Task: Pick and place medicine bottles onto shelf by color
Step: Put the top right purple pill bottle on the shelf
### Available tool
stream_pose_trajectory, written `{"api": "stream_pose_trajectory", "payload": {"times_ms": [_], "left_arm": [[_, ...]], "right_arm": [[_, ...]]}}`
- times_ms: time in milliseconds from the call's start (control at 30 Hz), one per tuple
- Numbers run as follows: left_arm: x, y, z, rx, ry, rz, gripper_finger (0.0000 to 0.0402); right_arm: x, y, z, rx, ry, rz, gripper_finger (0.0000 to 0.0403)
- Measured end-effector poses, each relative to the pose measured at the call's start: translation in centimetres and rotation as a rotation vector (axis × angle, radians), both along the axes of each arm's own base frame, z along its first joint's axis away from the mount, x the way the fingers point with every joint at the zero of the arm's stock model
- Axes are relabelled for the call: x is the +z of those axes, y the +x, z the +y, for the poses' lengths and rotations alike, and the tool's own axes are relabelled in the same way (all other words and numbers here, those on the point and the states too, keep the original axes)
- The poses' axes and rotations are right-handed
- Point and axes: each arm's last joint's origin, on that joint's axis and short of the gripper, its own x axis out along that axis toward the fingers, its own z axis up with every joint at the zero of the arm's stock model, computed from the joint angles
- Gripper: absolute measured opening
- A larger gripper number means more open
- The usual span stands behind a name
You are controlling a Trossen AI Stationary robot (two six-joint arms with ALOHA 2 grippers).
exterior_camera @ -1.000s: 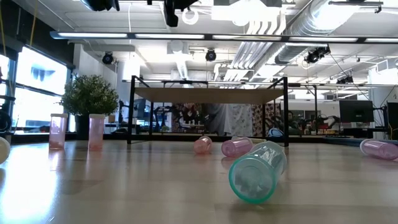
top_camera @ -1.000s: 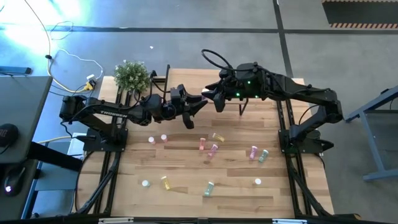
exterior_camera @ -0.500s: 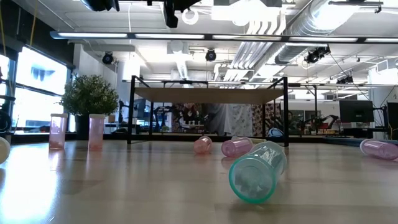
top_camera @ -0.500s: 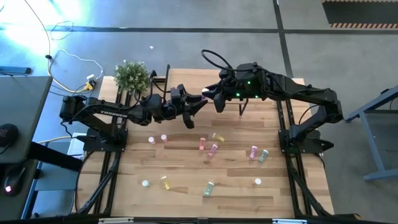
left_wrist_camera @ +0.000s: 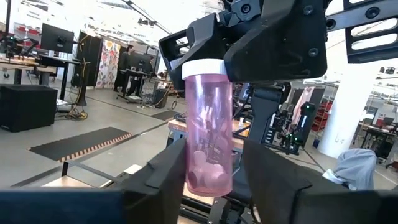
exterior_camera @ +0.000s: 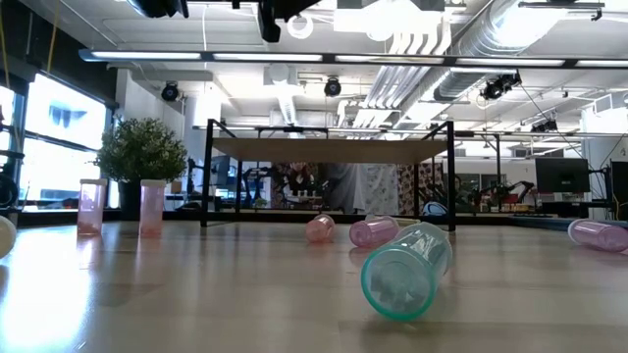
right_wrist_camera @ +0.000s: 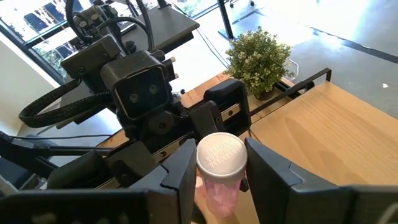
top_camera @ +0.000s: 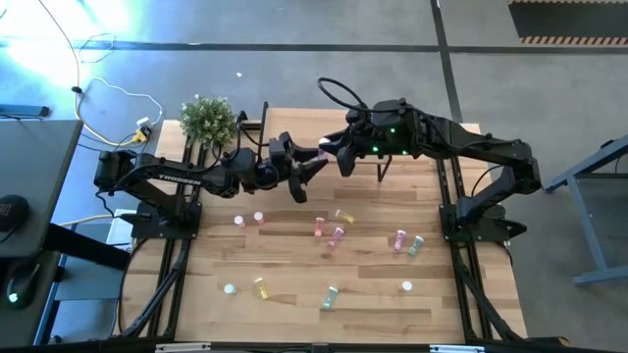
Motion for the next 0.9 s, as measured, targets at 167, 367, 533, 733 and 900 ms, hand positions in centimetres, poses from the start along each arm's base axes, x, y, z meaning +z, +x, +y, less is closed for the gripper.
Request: {"api": "stream_pose_trajectory", "payload": {"times_ms": [167, 367, 533, 733, 900], "left_arm": [[0.0, 0.0, 0.0, 0.006, 0.023, 0.02, 0.0202], [-0.1, -0.1, 0.3, 0.05, 0.043, 0.048, 0.0226], [-0.1, -0.3, 1.0, 0.069, 0.036, 0.044, 0.0227], [0.8, -1.6, 2.2, 0.083, 0.014, 0.051, 0.0227], [1.7, -3.0, 2.7, 0.027, 0.022, 0.076, 0.0227]], "right_arm": [[0.0, 0.0, -0.1, -0.026, -0.011, 0.002, 0.0109], [0.1, -0.2, -0.3, -0.055, -0.037, 0.003, 0.0108], [0.8, -1.1, -0.5, -0.104, -0.079, -0.011, 0.0108], [2.2, -2.8, -0.6, -0.184, -0.151, -0.043, 0.0108], [3.3, -4.5, -1.0, -0.284, -0.267, -0.043, 0.0108]]}}
